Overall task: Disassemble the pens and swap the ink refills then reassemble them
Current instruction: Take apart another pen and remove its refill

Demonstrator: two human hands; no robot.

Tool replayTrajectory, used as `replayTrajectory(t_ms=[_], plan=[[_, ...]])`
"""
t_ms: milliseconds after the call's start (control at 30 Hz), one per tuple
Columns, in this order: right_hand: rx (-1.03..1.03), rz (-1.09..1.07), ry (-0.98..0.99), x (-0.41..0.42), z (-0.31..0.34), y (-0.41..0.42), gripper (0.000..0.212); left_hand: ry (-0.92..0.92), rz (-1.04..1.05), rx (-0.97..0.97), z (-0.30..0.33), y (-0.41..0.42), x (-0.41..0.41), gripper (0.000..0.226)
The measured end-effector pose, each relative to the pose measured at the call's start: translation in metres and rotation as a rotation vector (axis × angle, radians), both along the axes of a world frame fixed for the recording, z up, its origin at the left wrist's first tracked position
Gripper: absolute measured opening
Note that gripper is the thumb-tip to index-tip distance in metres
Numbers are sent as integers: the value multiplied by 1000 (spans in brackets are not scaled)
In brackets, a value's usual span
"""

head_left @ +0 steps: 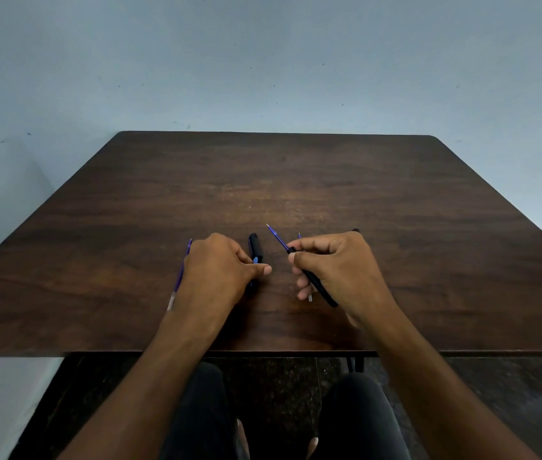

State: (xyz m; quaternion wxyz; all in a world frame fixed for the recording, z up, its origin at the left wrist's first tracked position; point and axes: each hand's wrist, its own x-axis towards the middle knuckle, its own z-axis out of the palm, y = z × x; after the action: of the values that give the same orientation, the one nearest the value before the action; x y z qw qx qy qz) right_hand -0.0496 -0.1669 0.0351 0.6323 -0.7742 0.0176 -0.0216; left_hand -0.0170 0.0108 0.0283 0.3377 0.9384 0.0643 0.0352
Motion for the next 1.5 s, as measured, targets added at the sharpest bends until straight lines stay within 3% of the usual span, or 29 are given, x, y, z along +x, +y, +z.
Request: replayTrajectory(t_ms=[400,1500], plan=[[3,6,15,-2,0,3,18,-9,-7,116,-2,-5,0,40],[-23,4,-17,0,-2,1,16,-37,12,42,-1,-1,-1,42]])
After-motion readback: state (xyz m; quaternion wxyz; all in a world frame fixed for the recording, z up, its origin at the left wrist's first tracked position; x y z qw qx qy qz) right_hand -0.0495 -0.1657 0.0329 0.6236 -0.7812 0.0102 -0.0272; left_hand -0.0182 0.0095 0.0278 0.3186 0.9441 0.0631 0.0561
